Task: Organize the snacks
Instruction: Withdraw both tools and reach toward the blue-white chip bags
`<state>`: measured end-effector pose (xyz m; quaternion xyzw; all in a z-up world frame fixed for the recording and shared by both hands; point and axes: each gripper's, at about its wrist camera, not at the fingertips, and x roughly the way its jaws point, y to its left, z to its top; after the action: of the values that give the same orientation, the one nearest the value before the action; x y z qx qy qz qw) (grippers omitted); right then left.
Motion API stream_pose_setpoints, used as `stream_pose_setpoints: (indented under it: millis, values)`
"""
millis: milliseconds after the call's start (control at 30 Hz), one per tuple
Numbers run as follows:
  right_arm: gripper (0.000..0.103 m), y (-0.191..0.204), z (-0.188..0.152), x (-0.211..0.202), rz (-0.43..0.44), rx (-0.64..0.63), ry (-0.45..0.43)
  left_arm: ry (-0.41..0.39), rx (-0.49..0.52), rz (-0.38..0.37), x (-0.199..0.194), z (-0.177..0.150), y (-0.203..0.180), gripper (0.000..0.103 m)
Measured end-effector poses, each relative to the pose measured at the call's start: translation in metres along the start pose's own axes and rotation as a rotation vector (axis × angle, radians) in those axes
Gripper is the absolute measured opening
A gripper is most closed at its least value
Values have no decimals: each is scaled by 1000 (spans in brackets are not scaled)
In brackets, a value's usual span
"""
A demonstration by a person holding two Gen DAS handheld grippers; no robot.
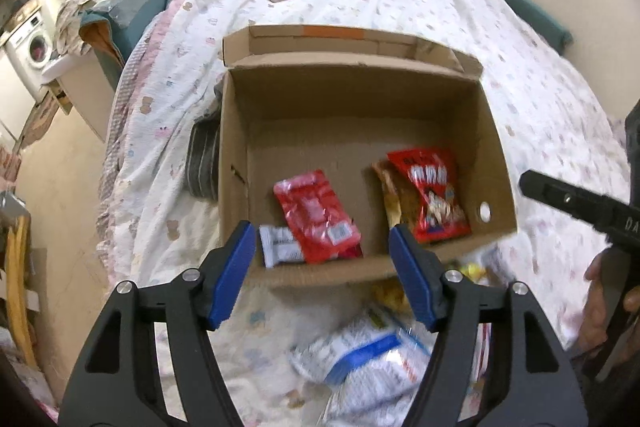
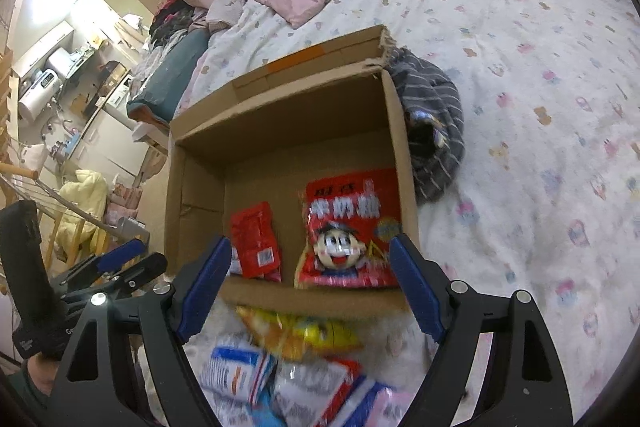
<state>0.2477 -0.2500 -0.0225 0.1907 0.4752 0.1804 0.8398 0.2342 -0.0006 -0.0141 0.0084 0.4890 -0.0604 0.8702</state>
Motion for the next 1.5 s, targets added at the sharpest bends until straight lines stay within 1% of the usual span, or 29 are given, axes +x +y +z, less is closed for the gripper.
stream_pose_setpoints:
  millis: [33,100,233,333,433,467,500,533,567,600,667,733,767,833,933,1033,1133,1167,1200,1233,1267,1333,1433,1500]
  values:
    - [84,0,-6,-7,1,-1,-5,5,0,20,-5,-6,3,66]
    - [84,-2,-18,-17,-2,12,-2,13,-19,29,-11,-18,9,66]
    - [84,-5,-38,-31,23,49,-2,49,-77,-1,-15,-39,20,66]
    - [84,-6,-51,-37,12,58,7,83,-100,-20,-13,-55,22,66]
    - [84,-7,-59,-40,4,65,9,163,-133,-64,2,-68,22,66]
    - [84,-7,-62,-42,0,67,8,202,-179,-100,12,-73,24,66]
    - [84,-8,-62,-42,-2,68,7,226,-207,-119,17,-74,26,66]
    - [84,-8,-64,-43,-8,68,5,268,-263,-155,26,-77,28,69]
    - [84,-9,-66,-44,-15,68,5,300,-317,-184,35,-79,30,73]
    - [84,-10,-66,-44,-17,68,6,335,-366,-193,46,-81,31,84]
    - [84,-11,-68,-46,-30,62,4,366,-414,-168,62,-84,32,85]
    - [84,-15,-70,-47,-50,59,1,409,-437,-169,77,-86,28,85]
    - [84,-17,-71,-48,-55,62,1,449,-452,-180,87,-87,24,85]
    - [84,-21,-71,-48,-57,67,3,491,-457,-169,98,-91,18,86]
    - [84,-27,-72,-50,-63,72,0,494,-426,-131,105,-92,8,92]
    - [84,-34,-72,-52,-66,83,0,499,-369,-97,111,-94,-3,98]
    - [84,-44,-72,-49,-84,112,26,522,-370,-95,116,-98,-5,100]
    - [84,-51,-73,-46,-85,141,41,527,-383,-101,116,-100,-3,99]
    - [84,-56,-73,-45,-78,163,52,517,-390,-99,113,-101,-2,91]
    - [84,-64,-74,-39,-48,206,83,511,-385,-98,111,-100,0,73]
    - [84,-68,-76,-34,-18,233,115,518,-361,-94,108,-99,-2,70]
    - [84,-71,-79,-23,29,267,167,514,-346,-103,104,-100,-2,66]
    - [84,-62,-82,-9,92,265,221,501,-329,-98,96,-98,-4,64]
    - [84,-56,-84,-3,116,262,236,474,-317,-92,86,-95,-4,64]
